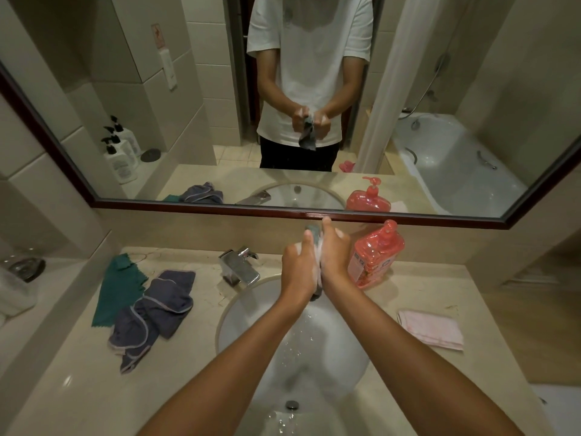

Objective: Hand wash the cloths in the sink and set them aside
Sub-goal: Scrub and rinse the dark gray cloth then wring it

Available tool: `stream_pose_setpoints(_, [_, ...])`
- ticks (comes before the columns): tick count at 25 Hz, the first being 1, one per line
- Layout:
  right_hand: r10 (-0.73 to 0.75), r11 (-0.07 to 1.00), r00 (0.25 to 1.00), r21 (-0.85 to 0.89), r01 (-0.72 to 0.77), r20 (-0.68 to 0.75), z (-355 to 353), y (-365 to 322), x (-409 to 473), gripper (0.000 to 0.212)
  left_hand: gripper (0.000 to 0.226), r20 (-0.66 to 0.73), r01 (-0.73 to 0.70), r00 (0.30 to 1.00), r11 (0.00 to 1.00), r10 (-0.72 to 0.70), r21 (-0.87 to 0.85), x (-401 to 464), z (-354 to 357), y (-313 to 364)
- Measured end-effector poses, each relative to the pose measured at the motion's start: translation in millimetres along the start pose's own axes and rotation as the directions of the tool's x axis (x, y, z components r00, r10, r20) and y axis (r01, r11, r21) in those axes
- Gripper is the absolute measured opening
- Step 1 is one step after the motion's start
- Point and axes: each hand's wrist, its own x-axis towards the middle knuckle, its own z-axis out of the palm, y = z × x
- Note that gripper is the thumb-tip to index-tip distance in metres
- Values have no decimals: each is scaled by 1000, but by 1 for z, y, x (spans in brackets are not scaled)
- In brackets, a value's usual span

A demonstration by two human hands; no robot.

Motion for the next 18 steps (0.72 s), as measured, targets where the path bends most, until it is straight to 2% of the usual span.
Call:
stream_pose_setpoints(4, [-37, 998, 996, -50, 42, 85, 4, 21, -27, 46, 55, -22, -50, 998, 999, 50, -14, 20, -11, 14])
stream_pose_setpoints(8, [40, 999, 999, 4, -40, -10, 1, -1, -3, 49, 52, 20, -52, 998, 999, 52, 1, 6, -1, 3])
stream_pose_setpoints(10, [63, 998, 998, 9, -63, 11, 0, 6, -11, 47, 52, 15, -50, 999, 999, 50, 2, 10, -4, 2])
stream_pose_setpoints(14, [94, 995, 994, -27, -93, 47, 5, 30, -29, 46, 50, -25, 38, 999, 997, -40, -67, 17, -10, 4])
stream_pose_setpoints(18, [101, 991, 995, 95, -99, -19, 5, 8, -2, 50, 48, -12, 35, 999, 994, -36, -108, 2, -1, -4])
